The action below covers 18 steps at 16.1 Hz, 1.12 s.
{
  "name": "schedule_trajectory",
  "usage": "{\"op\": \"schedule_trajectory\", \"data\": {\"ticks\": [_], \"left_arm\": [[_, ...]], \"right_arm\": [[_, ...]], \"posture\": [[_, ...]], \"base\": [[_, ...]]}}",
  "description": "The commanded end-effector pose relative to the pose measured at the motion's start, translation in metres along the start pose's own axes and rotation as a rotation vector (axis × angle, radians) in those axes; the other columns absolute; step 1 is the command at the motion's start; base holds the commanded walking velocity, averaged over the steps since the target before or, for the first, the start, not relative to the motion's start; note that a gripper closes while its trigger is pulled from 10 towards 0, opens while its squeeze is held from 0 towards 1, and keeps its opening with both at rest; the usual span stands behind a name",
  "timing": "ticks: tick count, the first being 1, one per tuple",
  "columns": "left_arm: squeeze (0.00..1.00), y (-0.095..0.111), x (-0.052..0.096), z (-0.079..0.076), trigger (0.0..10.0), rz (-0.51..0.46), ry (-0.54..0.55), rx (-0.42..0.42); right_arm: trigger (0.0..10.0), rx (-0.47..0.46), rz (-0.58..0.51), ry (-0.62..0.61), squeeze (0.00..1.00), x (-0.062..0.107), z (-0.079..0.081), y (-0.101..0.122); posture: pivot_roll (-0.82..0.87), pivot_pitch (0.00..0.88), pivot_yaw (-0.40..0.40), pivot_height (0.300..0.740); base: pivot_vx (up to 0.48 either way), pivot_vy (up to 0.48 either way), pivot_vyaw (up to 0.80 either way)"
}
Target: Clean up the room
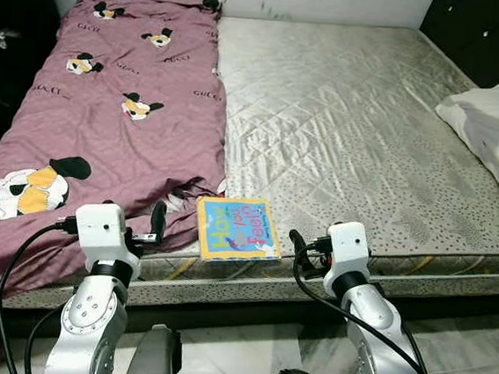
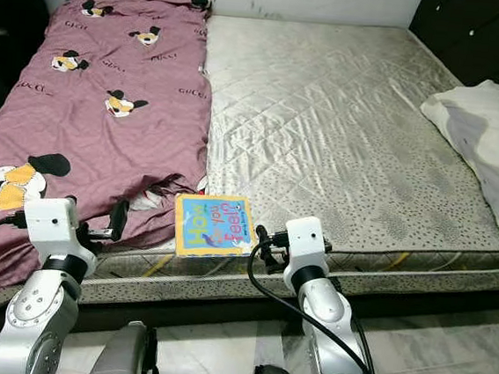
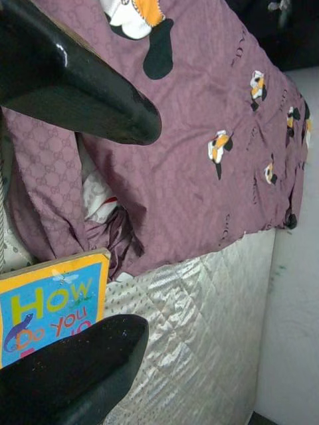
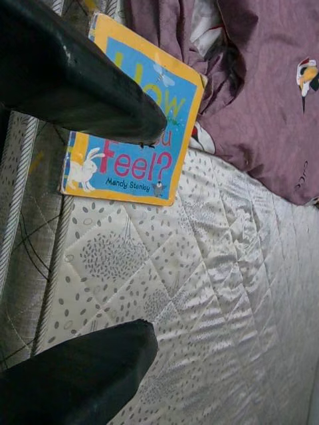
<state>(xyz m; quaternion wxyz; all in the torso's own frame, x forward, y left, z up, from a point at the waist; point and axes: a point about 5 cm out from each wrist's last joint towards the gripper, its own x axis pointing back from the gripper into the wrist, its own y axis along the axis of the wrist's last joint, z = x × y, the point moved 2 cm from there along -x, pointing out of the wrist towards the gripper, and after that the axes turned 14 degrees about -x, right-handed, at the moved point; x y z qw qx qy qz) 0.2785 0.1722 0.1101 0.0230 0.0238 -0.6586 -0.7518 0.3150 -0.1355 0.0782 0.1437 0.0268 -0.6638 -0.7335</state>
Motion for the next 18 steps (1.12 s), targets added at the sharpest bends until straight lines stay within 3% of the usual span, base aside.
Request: {"op": "schedule_trajectory", "data": {"ticks": [1,13,18], "left_arm": [[0.0,0.0023,0.0005,-0.0016,10.0,-0.013,-0.012,-0.005],[0.0,0.004,-0.0008,-0.0049,10.0,-0.023,-0.029,0.005],[0.0,0.0027,-0.0002,-0.0105,10.0,-0.008,-0.034,0.028]], "right_arm": [[10.0,-0.007,0.006,0.001,0.0,0.0,-0.0004,-0.001],[10.0,-0.009,0.005,0.012,0.0,-0.0014,0.0014,-0.0002],[10.0,-0.007,0.008,0.017,0.0,-0.0014,0.002,-0.0018]], "posture": [[0.01,0.124,-0.015,0.645],[0.01,0.144,-0.014,0.645],[0.01,0.14,-0.013,0.645]], "base": [[0.24,0.0,0.0],[0.393,0.0,0.0],[0.0,0.0,0.0]]}}
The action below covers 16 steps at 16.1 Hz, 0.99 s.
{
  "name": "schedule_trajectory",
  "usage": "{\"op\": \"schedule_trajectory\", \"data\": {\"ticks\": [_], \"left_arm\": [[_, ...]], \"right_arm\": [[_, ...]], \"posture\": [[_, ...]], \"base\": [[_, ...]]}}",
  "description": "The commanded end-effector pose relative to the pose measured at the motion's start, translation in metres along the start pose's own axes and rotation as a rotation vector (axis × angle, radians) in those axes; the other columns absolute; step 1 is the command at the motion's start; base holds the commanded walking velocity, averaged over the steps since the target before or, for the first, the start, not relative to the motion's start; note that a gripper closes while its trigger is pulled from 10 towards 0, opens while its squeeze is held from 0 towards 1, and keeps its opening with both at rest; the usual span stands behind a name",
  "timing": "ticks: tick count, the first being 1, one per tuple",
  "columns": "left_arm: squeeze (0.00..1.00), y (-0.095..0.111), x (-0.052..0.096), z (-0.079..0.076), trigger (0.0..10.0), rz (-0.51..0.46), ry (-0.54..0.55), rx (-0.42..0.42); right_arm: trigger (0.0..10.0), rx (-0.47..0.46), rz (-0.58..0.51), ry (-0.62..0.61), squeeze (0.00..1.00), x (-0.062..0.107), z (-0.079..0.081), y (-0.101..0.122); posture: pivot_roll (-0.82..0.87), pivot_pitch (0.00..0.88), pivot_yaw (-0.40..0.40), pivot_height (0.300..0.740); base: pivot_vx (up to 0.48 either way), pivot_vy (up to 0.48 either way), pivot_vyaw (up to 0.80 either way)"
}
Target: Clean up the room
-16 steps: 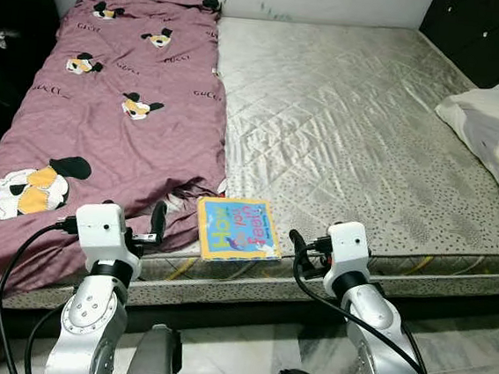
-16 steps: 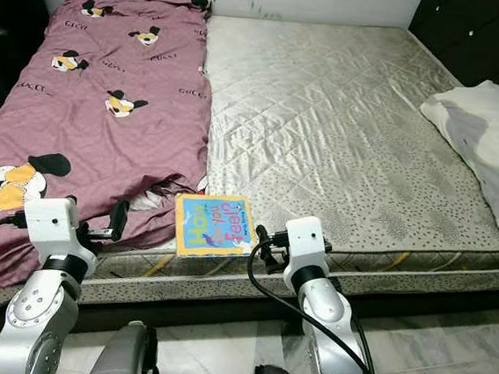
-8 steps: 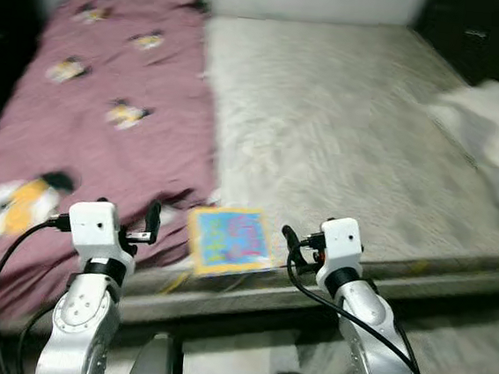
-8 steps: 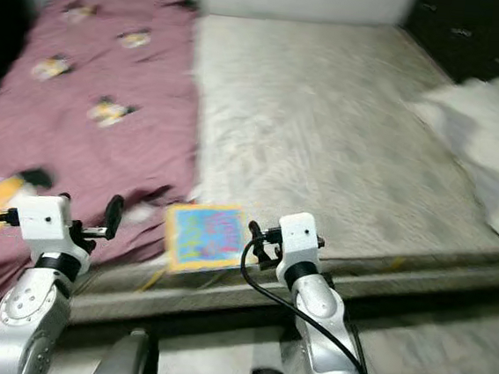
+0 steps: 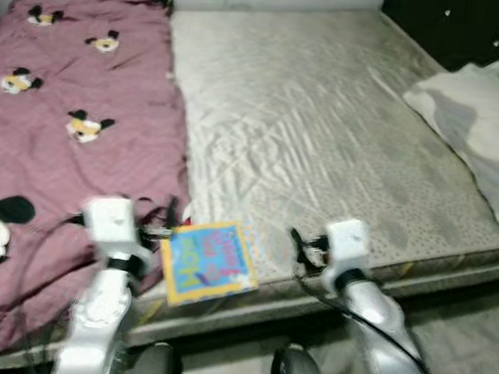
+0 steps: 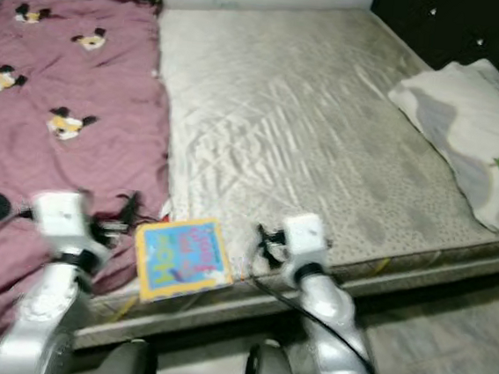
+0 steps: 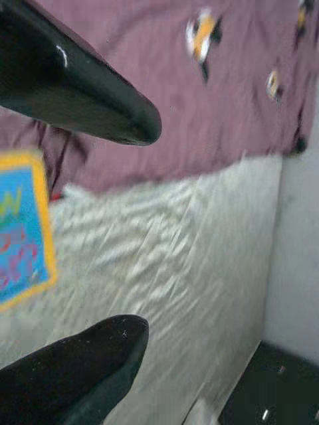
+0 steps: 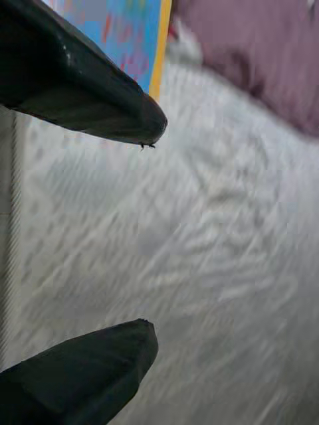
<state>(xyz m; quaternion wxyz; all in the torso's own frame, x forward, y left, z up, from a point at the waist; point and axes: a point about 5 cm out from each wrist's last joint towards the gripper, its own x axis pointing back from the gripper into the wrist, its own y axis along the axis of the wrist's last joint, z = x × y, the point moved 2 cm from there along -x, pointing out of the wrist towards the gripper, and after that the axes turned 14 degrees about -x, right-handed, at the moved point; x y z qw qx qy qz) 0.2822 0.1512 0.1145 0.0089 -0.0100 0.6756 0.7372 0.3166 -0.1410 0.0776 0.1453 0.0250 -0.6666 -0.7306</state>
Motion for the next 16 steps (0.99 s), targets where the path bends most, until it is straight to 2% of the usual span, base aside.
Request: {"op": "schedule_trajectory", "data": {"ticks": [1,2,4,7,12,16], "left_arm": [[0.0,-0.0047,0.0032,0.0111,10.0,0.027,0.042,-0.022],[0.0,-0.0051,0.0033,0.0114,10.0,0.029,0.046,-0.023],[0.0,-0.0051,0.0036,0.0111,10.0,0.029,0.046,-0.025],[0.0,-0.0054,0.004,0.0102,10.0,0.03,0.044,-0.025],[0.0,-0.0055,0.0029,0.01,10.0,0.03,0.043,-0.025],[0.0,-0.0069,0.0026,0.0114,10.0,0.047,0.056,-0.033]], "right_arm": [[10.0,-0.015,0.001,0.025,0.0,-0.0009,0.0085,-0.0021],[10.0,-0.015,-0.001,0.03,0.0,-0.0008,0.0092,-0.0021],[10.0,0.016,-0.007,0.045,0.0,-0.0005,0.011,-0.001],[10.0,0.005,-0.012,0.051,0.0,0.0005,0.0121,-0.001],[10.0,-0.009,-0.01,0.047,0.0,0.0005,0.0105,-0.0021],[10.0,-0.011,-0.008,0.048,0.0,0.0004,0.0111,-0.0022]], "posture": [[0.01,0.139,-0.013,0.645],[0.01,0.136,-0.013,0.645],[0.01,0.133,-0.016,0.645],[0.01,0.131,-0.016,0.645],[0.01,0.129,-0.015,0.645],[0.01,0.132,-0.013,0.6]], "base": [[0.0,0.0,0.0],[0.0,0.0,0.0],[0.0,0.0,0.8],[0.0,0.0,0.8],[0.0,0.0,0.0],[0.0,0.0,0.0]]}}
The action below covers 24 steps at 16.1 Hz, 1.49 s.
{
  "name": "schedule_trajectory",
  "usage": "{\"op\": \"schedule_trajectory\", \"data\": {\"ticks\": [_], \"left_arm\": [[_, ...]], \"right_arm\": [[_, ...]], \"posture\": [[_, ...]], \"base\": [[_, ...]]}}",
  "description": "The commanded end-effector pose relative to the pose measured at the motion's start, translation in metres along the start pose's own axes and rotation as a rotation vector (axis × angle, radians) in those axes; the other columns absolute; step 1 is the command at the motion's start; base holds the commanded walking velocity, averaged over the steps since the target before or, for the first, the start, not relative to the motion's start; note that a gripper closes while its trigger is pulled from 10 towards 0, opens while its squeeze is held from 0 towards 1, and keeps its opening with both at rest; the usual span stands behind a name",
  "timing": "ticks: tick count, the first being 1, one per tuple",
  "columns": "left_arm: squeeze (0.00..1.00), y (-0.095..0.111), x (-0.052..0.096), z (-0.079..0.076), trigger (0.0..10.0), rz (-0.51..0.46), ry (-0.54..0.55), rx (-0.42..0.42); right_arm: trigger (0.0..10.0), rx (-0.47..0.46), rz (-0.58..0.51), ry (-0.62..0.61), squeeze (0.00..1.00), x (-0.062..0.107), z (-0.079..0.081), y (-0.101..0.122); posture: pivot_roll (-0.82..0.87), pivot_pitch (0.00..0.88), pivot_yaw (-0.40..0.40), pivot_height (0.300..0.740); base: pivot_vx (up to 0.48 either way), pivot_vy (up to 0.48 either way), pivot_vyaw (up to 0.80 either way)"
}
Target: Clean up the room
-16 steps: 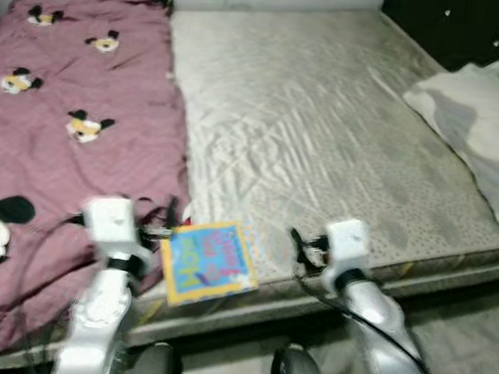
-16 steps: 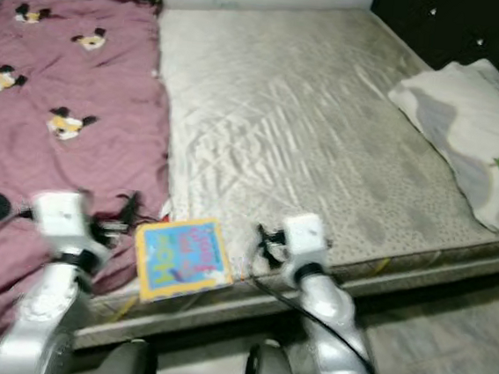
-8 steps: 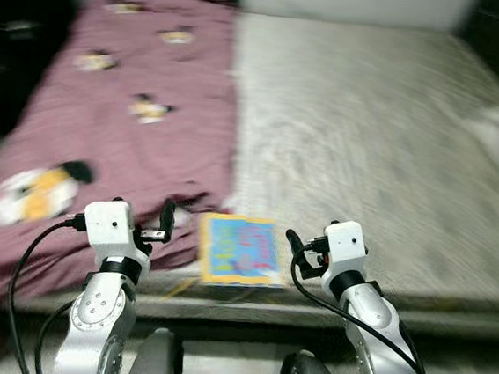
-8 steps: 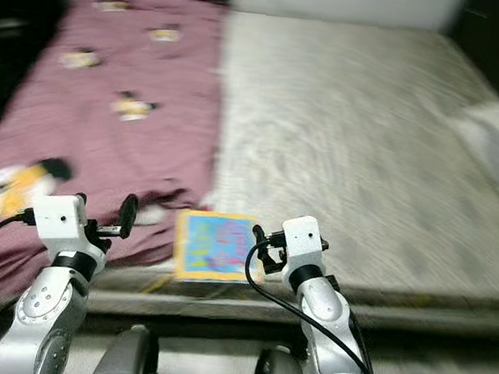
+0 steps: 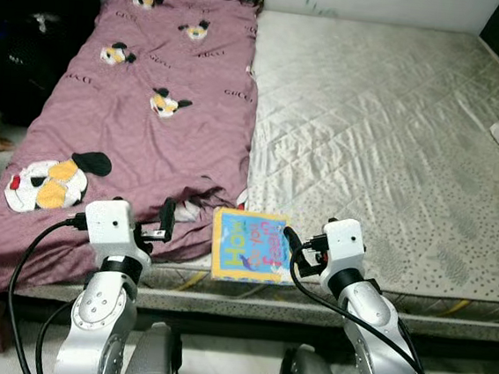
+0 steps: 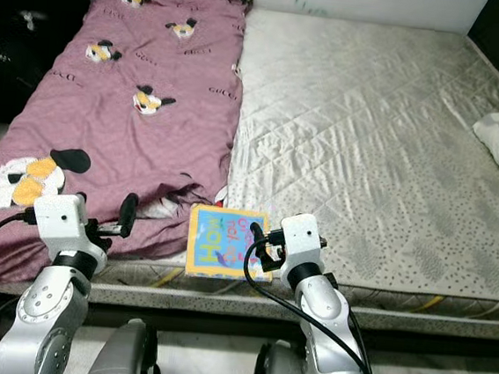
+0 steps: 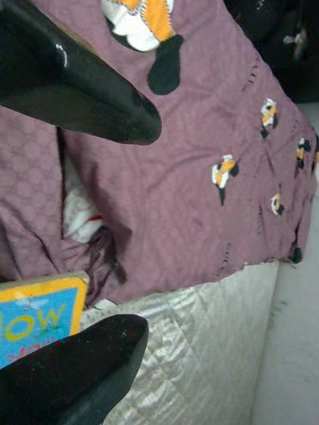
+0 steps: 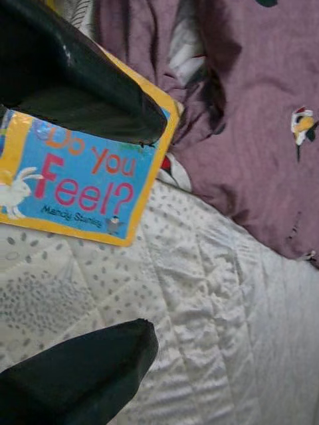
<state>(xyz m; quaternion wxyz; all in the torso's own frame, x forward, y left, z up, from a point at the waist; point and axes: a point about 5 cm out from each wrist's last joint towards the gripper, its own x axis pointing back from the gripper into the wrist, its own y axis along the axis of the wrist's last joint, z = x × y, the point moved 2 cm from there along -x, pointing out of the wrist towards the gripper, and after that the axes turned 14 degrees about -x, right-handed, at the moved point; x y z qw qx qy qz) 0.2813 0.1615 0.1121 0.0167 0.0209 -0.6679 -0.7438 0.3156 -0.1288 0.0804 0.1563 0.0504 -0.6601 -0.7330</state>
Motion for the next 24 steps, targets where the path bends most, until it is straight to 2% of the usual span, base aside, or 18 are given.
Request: {"op": "schedule_trajectory", "data": {"ticks": [1,3,5,6,8,9,11,13,18,20,22,24], "left_arm": [[0.0,-0.006,0.001,0.004,10.0,0.041,0.026,-0.016],[0.0,-0.007,0.0,0.007,10.0,0.052,0.036,-0.004],[0.0,-0.008,-0.003,0.01,10.0,0.069,0.044,-0.002],[0.0,-0.013,-0.008,0.015,10.0,0.113,0.058,-0.011],[0.0,-0.016,-0.012,0.022,10.0,0.128,0.063,0.006],[0.0,-0.02,-0.016,0.025,10.0,0.164,0.056,0.02],[0.0,-0.027,-0.02,0.024,10.0,0.213,0.046,0.028],[0.0,-0.022,-0.023,0.023,10.0,0.199,0.038,0.039],[0.0,-0.028,-0.03,0.004,10.0,0.222,-0.036,0.099],[0.0,-0.023,-0.041,-0.003,10.0,0.195,-0.071,0.113],[0.0,-0.023,-0.053,-0.011,10.0,0.203,-0.105,0.101],[0.0,-0.022,-0.065,-0.03,10.0,0.206,-0.176,0.131]], "right_arm": [[10.0,-0.006,0.01,-0.006,0.0,0.002,-0.001,-0.004],[10.0,-0.008,-0.006,-0.008,0.0,0.004,-0.003,-0.001],[10.0,-0.005,-0.014,-0.021,0.0,0.005,-0.006,0.002],[10.0,0.007,-0.024,-0.028,0.0,0.006,-0.012,0.006],[10.0,0.022,-0.036,-0.053,0.0,0.011,-0.022,0.011],[10.0,0.053,-0.041,-0.076,0.0,0.017,-0.032,0.015],[10.0,0.077,-0.019,-0.114,0.0,0.027,-0.049,0.009],[10.0,0.078,-0.02,-0.133,0.0,0.032,-0.055,0.013],[10.0,0.111,-0.005,-0.179,0.0,0.043,-0.068,0.013],[10.0,0.129,-0.006,-0.217,0.0,0.049,-0.073,0.016],[10.0,0.159,0.009,-0.238,0.0,0.063,-0.079,0.015],[10.0,0.171,0.017,-0.231,0.0,0.077,-0.076,0.018]], "posture": [[0.01,0.132,-0.013,0.585],[0.0,0.14,-0.014,0.555],[0.0,0.143,-0.016,0.555],[-0.01,0.148,-0.018,0.555],[-0.03,0.153,-0.016,0.555],[-0.04,0.157,-0.015,0.555],[-0.04,0.168,-0.018,0.555],[-0.05,0.174,-0.038,0.555],[-0.09,0.206,-0.028,0.555],[-0.13,0.229,-0.043,0.555],[-0.16,0.24,-0.06,0.555],[-0.19,0.245,-0.064,0.555]], "base": [[0.0,0.0,0.0],[0.0,0.0,0.0],[0.0,0.0,0.0],[0.0,0.0,0.0],[0.0,0.0,0.0],[0.0,0.0,0.0],[0.0,0.0,0.0],[0.0,0.0,0.0],[0.0,0.0,0.0],[0.0,0.0,0.0],[0.0,0.0,0.0],[0.0,0.0,0.0]]}}
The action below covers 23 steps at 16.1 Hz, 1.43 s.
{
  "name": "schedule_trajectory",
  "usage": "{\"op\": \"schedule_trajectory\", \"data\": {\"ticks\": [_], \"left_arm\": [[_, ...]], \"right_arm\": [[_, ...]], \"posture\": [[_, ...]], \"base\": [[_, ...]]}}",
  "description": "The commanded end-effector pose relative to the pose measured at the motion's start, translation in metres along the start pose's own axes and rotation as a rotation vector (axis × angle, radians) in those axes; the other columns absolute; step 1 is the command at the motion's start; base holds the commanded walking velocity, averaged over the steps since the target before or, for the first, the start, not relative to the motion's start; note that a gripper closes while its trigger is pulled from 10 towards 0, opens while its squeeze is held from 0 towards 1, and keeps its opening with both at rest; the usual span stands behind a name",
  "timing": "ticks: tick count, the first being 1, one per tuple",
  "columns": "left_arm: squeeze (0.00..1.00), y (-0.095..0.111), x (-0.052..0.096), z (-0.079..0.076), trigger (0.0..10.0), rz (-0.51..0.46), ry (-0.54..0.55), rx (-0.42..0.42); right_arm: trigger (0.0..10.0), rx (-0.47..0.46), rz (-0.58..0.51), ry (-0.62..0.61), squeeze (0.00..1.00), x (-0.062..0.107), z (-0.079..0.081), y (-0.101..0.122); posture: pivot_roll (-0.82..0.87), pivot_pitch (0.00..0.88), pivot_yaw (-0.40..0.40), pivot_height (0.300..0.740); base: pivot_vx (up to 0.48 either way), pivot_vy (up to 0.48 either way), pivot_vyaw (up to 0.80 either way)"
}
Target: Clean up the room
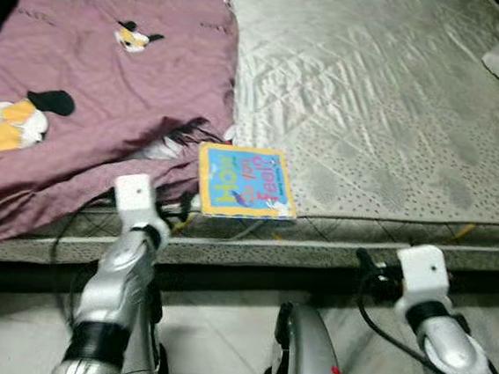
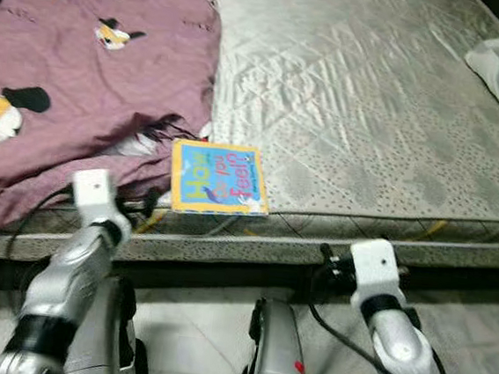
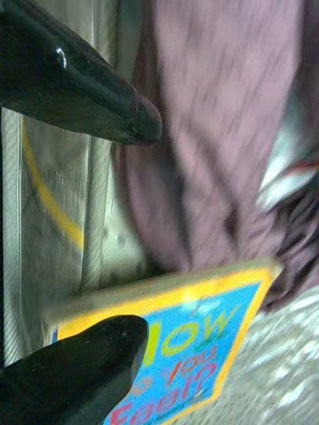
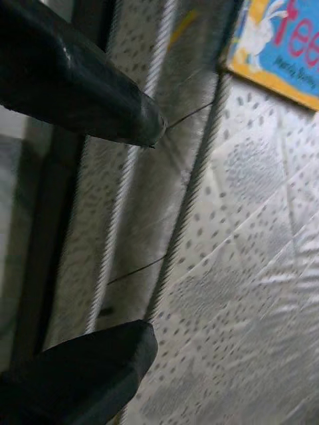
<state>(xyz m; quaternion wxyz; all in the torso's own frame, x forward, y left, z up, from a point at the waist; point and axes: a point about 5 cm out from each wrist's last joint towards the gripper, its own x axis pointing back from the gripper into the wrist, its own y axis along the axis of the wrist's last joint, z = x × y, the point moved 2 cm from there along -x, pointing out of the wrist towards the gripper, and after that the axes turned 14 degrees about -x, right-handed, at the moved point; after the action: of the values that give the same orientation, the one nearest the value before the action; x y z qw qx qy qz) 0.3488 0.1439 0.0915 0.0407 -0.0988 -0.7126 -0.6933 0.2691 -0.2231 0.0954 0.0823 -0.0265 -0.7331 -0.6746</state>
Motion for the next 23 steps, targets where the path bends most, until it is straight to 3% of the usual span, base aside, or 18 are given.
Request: {"op": "schedule_trajectory", "data": {"ticks": [1,4,6,10,13,18,23], "left_arm": [[0.0,-0.005,-0.004,-0.013,10.0,0.017,-0.054,-0.002],[0.0,-0.003,-0.015,-0.03,10.0,-0.003,-0.129,0.003],[0.0,-0.003,-0.023,-0.035,10.0,0.014,-0.151,0.006],[0.0,-0.003,-0.027,-0.038,10.0,0.014,-0.162,0.052],[0.0,-0.008,-0.025,-0.037,10.0,-0.013,-0.169,0.113],[0.0,-0.002,-0.027,-0.019,10.0,-0.047,-0.124,0.152],[0.0,-0.001,-0.022,-0.015,10.0,-0.109,-0.13,0.175]], "right_arm": [[10.0,0.006,-0.002,-0.002,0.0,0.006,-0.001,0.005],[10.0,0.01,0.004,0.002,0.0,0.016,0.005,0.006],[10.0,0.01,0.019,-0.007,0.0,0.024,0.005,0.005],[10.0,0.023,0.03,-0.025,0.0,0.026,-0.003,0.006],[10.0,0.024,0.034,-0.03,0.0,0.026,-0.002,0.007],[10.0,0.017,0.036,-0.029,0.0,0.025,0.001,0.005],[10.0,0.006,0.03,-0.027,0.0,0.02,0.004,0.006]], "posture": [[-0.2,0.245,-0.065,0.555],[-0.22,0.245,-0.063,0.555],[-0.24,0.246,-0.058,0.555],[-0.26,0.241,-0.052,0.555],[-0.25,0.242,-0.05,0.555],[-0.25,0.236,-0.047,0.555],[-0.24,0.233,-0.044,0.555]], "base": [[0.0,0.0,0.0],[0.0,0.0,0.0],[0.0,0.0,0.0],[0.0,0.0,0.0],[0.0,0.0,0.0],[0.0,0.0,0.0],[0.067,0.0,0.0]]}}
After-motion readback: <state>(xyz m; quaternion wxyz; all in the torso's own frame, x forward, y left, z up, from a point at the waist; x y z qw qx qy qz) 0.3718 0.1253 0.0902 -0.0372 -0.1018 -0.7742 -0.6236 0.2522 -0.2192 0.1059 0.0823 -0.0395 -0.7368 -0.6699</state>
